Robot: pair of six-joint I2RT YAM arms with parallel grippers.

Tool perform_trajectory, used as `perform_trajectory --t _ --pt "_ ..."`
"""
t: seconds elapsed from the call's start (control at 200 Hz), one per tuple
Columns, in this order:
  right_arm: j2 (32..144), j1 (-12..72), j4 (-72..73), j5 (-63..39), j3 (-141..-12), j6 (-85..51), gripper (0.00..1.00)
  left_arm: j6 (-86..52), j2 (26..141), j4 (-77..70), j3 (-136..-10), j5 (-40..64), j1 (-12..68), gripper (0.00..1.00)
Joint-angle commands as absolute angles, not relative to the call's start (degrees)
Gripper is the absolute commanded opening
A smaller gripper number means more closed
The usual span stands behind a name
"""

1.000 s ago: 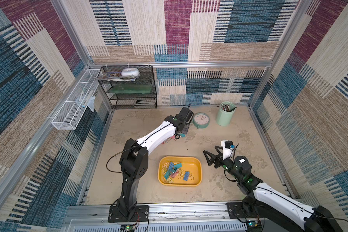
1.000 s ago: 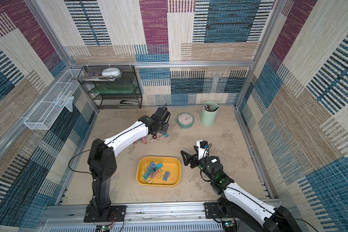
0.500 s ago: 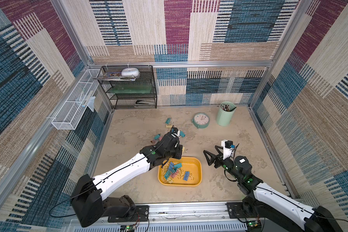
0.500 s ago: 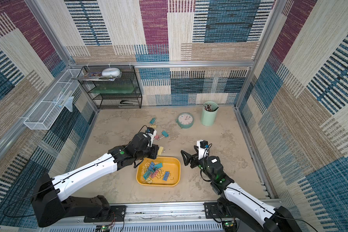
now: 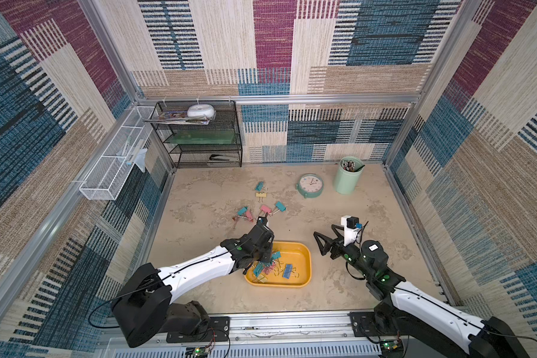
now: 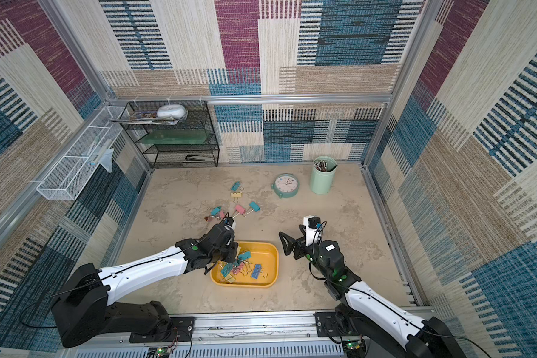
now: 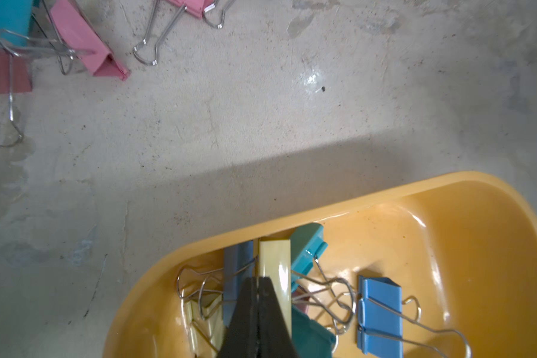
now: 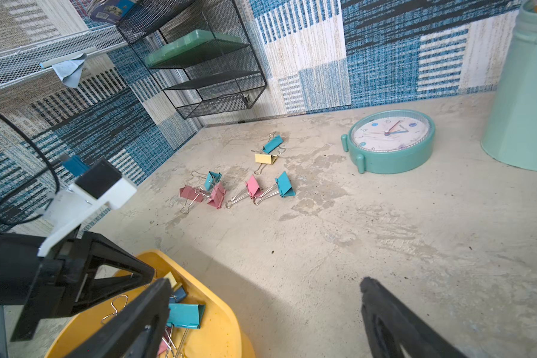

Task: Put the binder clips in the storage box
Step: Place the binder clip in the storage box, then pick up the binder clip at the center of the board.

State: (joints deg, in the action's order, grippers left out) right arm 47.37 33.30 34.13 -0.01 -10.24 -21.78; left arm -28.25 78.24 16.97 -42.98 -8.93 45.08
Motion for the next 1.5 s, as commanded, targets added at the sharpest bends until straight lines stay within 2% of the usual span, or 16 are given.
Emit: perform_trajectory --t 0.0,0.19,0.391,0.561,0.791,0.901,1.057,1.287,1.497 --pt "47.2 33.36 35.42 0.6 -10.51 -21.99 0.98 -29.7 79.19 14.24 -42.63 -8.55 45.0 0.04" --pt "47.41 33.38 35.62 0.25 -10.57 -22.16 0.98 -29.83 76.0 14.22 -42.86 -9.8 45.0 0.22" --pt "47.35 33.33 35.63 0.09 -10.55 -22.24 0.98 -26.37 72.78 17.68 -49.51 -12.25 43.92 0.25" --pt "47.15 33.32 35.49 0.2 -10.55 -22.24 0.98 -21.61 75.64 19.71 -58.85 -12.55 39.72 0.27" --pt "46.58 33.31 35.16 0.18 -10.59 -22.02 0.98 -11.28 90.76 19.83 -73.75 -13.45 31.17 0.26" --pt "46.67 33.36 35.16 0.22 -10.55 -21.97 0.98 -2.28 102.2 24.53 -84.97 -20.86 30.57 0.26" --pt "46.69 33.32 35.08 0.54 -10.57 -21.75 0.98 8.31 117.5 32.62 -101.44 -25.6 30.42 0.29" --pt "47.07 33.34 35.52 0.02 -10.48 -22.1 0.98 17.79 134.74 42.8 -119.95 -25.22 29.81 0.49" --pt "47.37 33.31 35.64 0.12 -10.55 -22.13 0.98 18.39 140.52 45.0 -124.46 -25.84 28.92 0.67"
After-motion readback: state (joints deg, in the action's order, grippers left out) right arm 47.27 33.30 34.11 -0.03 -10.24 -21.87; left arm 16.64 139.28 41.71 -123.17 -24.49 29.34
